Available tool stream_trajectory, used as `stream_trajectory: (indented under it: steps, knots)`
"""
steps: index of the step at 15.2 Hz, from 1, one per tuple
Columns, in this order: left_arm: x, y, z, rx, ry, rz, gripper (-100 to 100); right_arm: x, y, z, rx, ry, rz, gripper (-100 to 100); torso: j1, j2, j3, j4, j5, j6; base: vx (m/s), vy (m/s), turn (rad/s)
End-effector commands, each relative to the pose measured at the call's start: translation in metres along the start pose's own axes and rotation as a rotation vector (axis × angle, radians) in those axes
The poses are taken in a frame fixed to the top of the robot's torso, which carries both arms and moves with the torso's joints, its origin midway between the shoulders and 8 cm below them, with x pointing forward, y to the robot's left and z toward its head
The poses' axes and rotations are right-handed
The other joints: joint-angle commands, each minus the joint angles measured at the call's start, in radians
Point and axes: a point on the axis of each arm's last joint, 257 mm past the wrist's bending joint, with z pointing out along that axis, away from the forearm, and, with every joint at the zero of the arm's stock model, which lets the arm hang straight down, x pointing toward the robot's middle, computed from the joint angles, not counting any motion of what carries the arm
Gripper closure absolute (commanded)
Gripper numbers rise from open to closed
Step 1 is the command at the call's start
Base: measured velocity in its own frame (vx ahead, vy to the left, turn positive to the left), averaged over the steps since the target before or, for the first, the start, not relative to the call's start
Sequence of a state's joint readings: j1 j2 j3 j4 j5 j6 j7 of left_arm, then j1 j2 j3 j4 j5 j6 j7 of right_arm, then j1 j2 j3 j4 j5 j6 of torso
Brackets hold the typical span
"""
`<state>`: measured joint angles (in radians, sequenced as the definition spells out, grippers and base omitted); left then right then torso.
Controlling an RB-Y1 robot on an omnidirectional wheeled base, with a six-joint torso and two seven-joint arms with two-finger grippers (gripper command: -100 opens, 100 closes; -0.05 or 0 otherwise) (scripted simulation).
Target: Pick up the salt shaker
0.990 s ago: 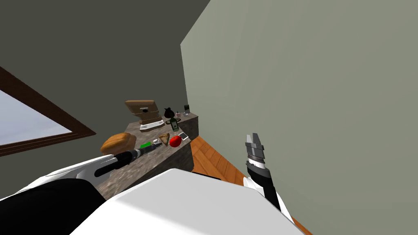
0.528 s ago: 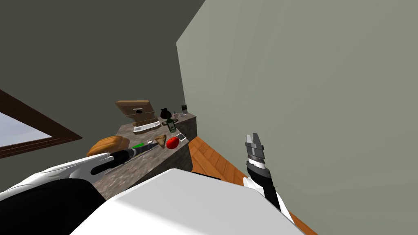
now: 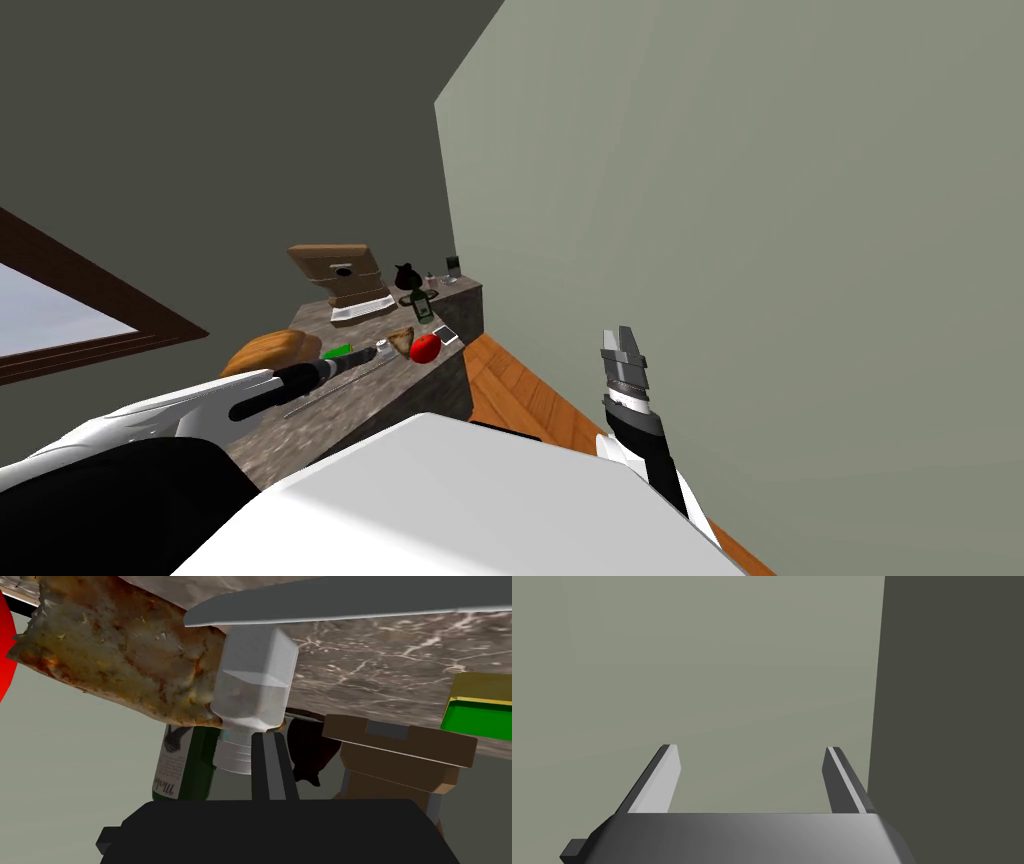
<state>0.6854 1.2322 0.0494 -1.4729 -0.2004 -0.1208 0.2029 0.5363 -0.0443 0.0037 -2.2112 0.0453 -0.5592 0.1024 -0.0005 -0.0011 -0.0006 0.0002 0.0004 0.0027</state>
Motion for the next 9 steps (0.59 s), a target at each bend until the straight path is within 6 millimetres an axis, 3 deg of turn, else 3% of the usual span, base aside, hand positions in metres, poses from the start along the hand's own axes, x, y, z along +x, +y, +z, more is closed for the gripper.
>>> stream_trajectory:
  steps: [1, 3, 5, 7, 8, 9]
  knots:
    - [-0.017, -0.004, 0.005, 0.011, -0.033, -0.001, -100, 0.000, 0.000, 0.000, 0.000, 0.000, 0.000, 0, 0.000, 0.000, 0.000, 0.000, 0.000, 0.000, -0.057, -0.015, 0.007]
    - [-0.036, -0.011, 0.008, 0.024, -0.071, -0.002, -100, 0.000, 0.000, 0.000, 0.000, 0.000, 0.000, 0, -0.001, 0.001, 0.001, 0.001, 0.000, 0.001, -0.057, -0.015, 0.028]
    - [-0.015, 0.003, 0.010, -0.005, -0.053, -0.016, -100, 0.000, 0.000, 0.000, 0.000, 0.000, 0.000, 0, -0.004, 0.000, 0.001, 0.001, -0.001, 0.004, -0.014, 0.008, -0.031]
    - [-0.016, 0.002, 0.009, -0.002, -0.052, -0.015, -100, 0.000, 0.000, 0.000, 0.000, 0.000, 0.000, 0, -0.002, -0.005, -0.002, 0.000, -0.001, 0.004, 0.037, 0.045, -0.094]
    - [-0.024, -0.004, 0.007, 0.009, -0.050, -0.003, 100, 0.000, 0.000, 0.000, 0.000, 0.000, 0.000, 0, -0.002, -0.006, -0.003, 0.000, -0.001, 0.004, -0.009, -0.004, 0.097]
    - [-0.018, 0.001, 0.009, 0.001, -0.051, -0.009, 100, 0.000, 0.000, 0.000, 0.000, 0.000, 0.000, 0, -0.004, -0.005, -0.002, 0.000, -0.001, 0.003, -0.013, -0.013, 0.062]
